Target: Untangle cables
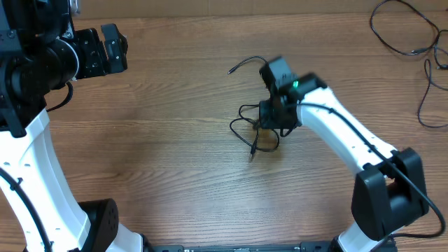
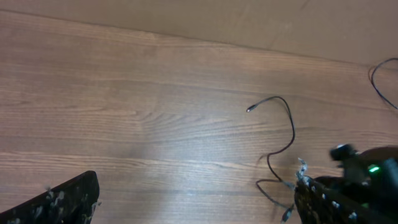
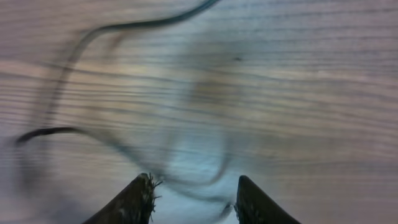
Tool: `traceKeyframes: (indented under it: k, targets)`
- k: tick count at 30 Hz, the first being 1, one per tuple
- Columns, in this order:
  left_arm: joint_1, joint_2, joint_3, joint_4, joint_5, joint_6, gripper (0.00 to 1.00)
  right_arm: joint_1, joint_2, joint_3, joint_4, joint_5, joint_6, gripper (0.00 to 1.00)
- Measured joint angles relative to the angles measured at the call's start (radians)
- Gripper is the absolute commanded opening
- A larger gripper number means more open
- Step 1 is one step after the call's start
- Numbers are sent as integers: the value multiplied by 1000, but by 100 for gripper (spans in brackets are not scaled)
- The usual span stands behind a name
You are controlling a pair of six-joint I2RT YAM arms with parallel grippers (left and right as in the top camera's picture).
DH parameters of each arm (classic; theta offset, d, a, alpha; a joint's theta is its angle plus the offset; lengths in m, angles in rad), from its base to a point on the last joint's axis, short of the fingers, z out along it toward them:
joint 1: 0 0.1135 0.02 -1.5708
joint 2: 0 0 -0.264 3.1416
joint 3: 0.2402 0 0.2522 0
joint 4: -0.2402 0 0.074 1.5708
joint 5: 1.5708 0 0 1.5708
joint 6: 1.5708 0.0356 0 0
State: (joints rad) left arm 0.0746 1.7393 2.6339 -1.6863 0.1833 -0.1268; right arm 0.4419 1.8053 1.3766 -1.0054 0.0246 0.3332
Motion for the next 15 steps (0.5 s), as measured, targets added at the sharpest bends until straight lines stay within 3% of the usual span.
traceKeyframes:
  k: [6,10,13,15]
  targets:
    - [0,0,0,-2,1,8,100,-1,2,-265,298,60,-183,42]
    - [0,0,0,-2,1,19,100,-1,2,-341,409,69,-263,45]
    - [0,0,0,-2,0,26,100,-1,2,-354,425,-6,-333,60]
    - [0,0,0,-2,1,26,100,4,2,-354,433,-104,-366,64]
